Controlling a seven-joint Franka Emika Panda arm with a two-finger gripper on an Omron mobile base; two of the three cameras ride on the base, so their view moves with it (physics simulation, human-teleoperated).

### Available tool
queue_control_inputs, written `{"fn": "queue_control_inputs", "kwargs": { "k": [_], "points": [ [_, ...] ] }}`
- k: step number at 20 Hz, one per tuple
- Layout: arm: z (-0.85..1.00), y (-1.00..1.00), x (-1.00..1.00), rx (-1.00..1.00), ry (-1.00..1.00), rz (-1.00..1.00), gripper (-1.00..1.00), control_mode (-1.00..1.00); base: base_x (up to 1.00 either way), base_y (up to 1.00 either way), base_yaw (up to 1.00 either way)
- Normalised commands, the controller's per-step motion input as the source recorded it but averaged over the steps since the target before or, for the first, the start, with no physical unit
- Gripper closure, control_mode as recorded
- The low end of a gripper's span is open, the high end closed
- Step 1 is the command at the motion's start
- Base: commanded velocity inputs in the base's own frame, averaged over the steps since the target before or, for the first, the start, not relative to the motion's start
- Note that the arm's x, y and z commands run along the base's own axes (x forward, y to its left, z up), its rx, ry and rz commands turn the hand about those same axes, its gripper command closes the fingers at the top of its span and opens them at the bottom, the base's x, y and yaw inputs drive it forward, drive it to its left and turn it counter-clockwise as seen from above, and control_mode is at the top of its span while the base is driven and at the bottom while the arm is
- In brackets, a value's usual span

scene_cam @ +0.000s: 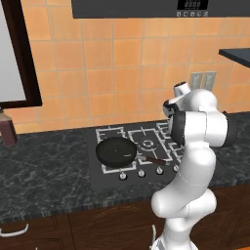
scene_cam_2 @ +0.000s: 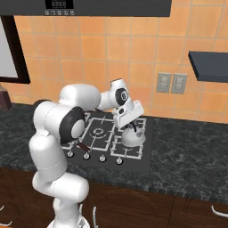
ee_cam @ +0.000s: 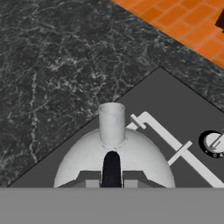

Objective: Pick the kettle from the counter and place it on a stove burner. Then turn the burner on.

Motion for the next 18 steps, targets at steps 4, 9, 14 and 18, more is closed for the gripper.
{"fn": "queue_control_inputs", "kwargs": {
  "k": [4,9,14,18],
  "points": [
    [0.21,0.0,-0.02,0.02,-0.08,0.0,1.0,-1.0,0.0,0.0,0.0],
    [0.06,-0.01,0.0,0.05,-0.03,0.0,1.0,-1.0,0.0,0.0,0.0],
    [0.0,0.08,-0.02,0.01,0.0,0.0,1.0,-1.0,0.0,0.0,0.0],
    [-0.01,0.12,0.0,0.04,0.0,0.0,1.0,-1.0,0.0,0.0,0.0]
  ]
}}
